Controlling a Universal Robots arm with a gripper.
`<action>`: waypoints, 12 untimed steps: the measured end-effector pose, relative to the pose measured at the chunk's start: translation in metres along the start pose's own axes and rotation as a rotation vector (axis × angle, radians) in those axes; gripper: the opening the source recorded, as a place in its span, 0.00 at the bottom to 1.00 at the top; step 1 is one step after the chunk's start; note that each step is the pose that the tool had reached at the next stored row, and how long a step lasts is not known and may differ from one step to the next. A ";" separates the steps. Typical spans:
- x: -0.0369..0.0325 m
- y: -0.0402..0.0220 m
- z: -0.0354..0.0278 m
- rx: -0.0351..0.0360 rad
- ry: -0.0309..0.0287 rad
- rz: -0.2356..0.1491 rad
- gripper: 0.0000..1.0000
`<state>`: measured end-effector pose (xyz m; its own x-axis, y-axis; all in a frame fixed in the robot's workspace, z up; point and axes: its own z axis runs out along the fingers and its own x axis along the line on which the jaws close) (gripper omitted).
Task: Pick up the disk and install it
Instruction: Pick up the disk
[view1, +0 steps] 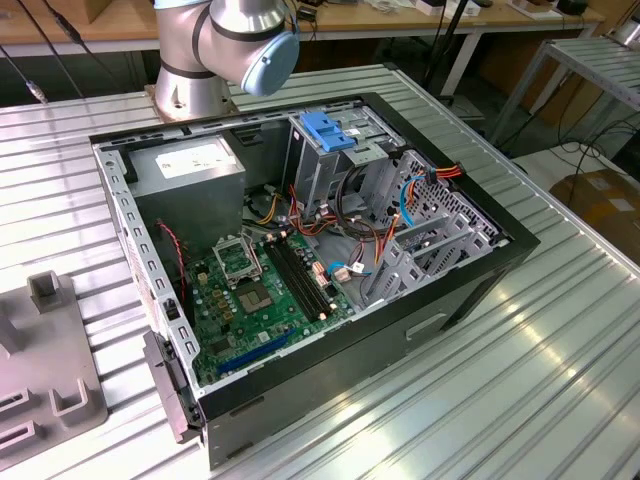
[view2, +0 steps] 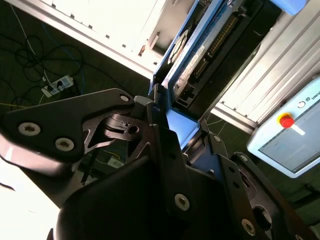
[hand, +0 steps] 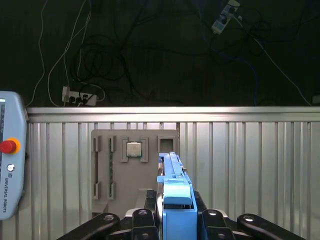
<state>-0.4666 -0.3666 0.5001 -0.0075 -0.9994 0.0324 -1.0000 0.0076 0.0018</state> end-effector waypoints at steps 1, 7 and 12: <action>0.0000 -0.0008 -0.0001 -0.0001 0.0001 0.000 0.36; 0.0000 -0.0052 -0.0001 -0.0001 0.0000 0.000 0.36; -0.0001 -0.0104 0.0001 0.0000 0.0000 0.000 0.36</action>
<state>-0.4562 -0.3666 0.5001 -0.0075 -0.9994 0.0324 -1.0000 0.0076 0.0018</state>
